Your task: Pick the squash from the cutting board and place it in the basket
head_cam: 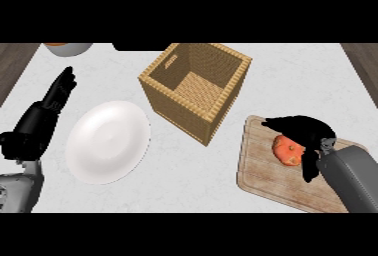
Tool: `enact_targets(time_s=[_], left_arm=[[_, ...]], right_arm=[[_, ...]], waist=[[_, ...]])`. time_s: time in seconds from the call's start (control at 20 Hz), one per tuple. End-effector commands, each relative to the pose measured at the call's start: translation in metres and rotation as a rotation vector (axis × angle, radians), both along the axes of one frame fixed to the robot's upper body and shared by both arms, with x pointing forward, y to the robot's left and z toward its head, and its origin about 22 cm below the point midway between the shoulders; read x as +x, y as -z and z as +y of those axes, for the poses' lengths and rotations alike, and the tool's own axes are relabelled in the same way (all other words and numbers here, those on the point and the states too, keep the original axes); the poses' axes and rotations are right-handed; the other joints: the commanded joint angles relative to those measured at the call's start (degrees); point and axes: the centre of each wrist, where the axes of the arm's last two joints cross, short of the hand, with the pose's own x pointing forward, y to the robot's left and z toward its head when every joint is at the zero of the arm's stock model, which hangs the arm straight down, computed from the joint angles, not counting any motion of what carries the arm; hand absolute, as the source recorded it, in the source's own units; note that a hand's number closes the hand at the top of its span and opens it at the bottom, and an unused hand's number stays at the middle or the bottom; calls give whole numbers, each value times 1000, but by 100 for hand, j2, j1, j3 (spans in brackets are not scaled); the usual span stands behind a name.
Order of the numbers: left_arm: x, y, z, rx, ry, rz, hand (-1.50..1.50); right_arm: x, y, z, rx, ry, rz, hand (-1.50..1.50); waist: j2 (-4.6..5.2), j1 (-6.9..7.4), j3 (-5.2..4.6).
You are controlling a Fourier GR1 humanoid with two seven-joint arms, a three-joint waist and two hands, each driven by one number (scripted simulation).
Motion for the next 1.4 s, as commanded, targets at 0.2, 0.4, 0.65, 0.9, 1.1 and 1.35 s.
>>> enact_targets(time_s=[0.2, 0.4, 0.65, 0.9, 1.1, 1.35], left_arm=[[-3, 12, -10, 0, 1, -6, 0], [6, 4, 1, -2, -9, 3, 0], [-4, 18, -10, 12, -5, 8, 0], [-8, 11, 6, 10, 11, -8, 0], [7, 4, -13, -5, -15, 3, 0], [-9, 11, 12, -7, -75, 19, 0]], right_arm=[[-3, 16, -3, -13, 32, 4, -150], [-9, 22, -32, -27, 16, 27, -150], [-7, 32, 11, 41, 9, 18, 150], [25, 33, -9, 30, -44, -30, 150], [-9, 61, -15, 8, 80, -97, 150], [-27, 64, -78, -91, 701, -250, 150]], waist=[[-1, -9, 0], [1, -23, 0], [-2, -23, -1], [15, 48, 1], [-3, -54, 0], [-78, -416, -4]])
